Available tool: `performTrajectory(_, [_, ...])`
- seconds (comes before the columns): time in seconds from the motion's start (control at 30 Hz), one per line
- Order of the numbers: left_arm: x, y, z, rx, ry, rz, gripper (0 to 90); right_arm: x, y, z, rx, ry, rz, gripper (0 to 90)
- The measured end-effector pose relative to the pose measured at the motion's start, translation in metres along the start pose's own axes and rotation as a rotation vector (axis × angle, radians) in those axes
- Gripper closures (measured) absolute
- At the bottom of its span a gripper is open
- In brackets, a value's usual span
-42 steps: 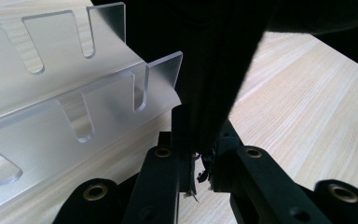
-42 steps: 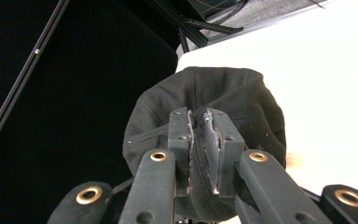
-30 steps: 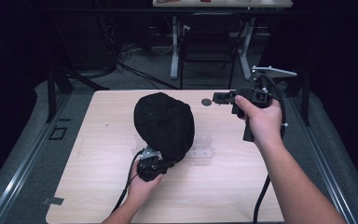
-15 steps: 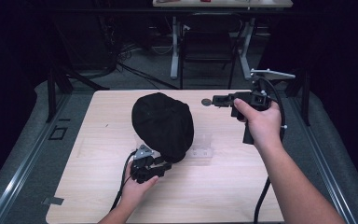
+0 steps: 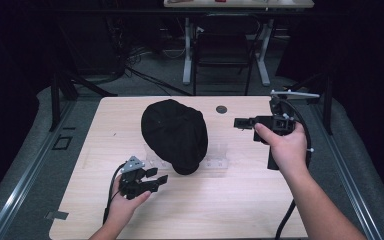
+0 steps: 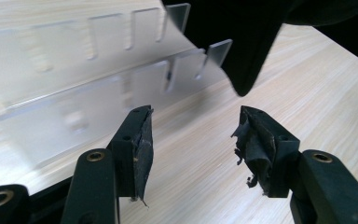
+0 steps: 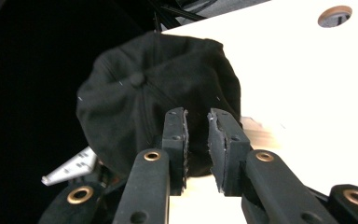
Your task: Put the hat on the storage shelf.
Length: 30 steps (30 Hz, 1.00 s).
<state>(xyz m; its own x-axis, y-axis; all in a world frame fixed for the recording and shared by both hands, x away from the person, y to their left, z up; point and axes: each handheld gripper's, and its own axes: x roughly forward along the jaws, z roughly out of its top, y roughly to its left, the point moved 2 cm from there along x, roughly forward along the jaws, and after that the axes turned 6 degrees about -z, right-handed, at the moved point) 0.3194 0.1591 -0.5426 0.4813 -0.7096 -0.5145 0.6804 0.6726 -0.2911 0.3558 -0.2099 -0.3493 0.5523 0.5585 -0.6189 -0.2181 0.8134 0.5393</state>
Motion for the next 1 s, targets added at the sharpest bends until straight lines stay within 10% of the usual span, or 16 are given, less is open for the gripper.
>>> performTrajectory(1.0, [-0.032,0.036,-0.031,-0.023,0.019,0.079,45.3,0.019,-0.083,-0.134,-0.132,-0.067,-0.193,63.2])
